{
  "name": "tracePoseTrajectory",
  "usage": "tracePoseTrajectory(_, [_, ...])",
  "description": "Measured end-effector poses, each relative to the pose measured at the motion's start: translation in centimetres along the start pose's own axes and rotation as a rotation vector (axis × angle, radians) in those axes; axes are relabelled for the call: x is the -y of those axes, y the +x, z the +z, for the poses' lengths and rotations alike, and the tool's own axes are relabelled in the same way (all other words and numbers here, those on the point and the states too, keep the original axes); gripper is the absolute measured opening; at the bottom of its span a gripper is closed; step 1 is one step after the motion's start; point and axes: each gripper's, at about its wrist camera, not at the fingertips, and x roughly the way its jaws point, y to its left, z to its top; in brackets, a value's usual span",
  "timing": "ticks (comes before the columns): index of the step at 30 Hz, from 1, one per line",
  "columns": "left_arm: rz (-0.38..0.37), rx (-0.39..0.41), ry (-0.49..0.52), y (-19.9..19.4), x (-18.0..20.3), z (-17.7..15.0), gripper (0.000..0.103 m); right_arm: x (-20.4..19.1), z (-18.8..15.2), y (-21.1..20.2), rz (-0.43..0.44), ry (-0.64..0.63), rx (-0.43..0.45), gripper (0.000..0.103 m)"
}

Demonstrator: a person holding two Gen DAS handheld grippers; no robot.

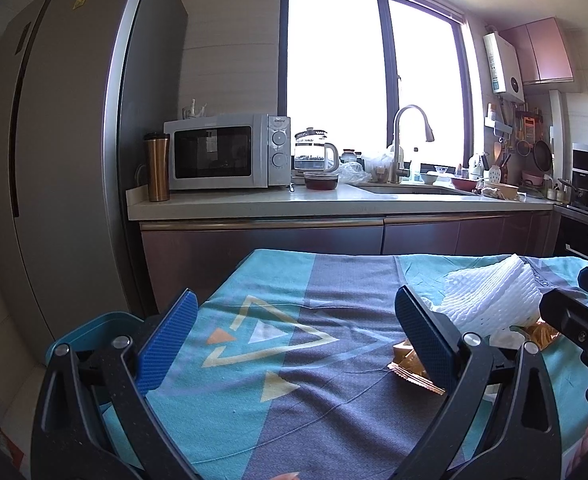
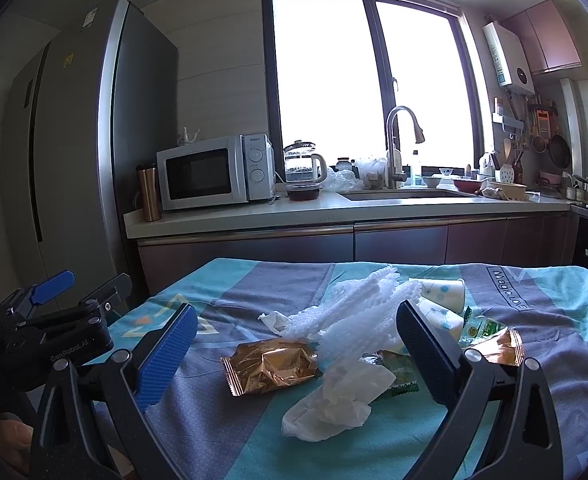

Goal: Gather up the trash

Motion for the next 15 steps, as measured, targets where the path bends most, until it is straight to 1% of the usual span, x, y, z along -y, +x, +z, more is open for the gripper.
tracePoseTrajectory(15, [-0.002,0.004,-0.007,-0.29,0.07,0.36,0.098,0.14,0.37,-0.25,0.006,0.002,0.001,0.096])
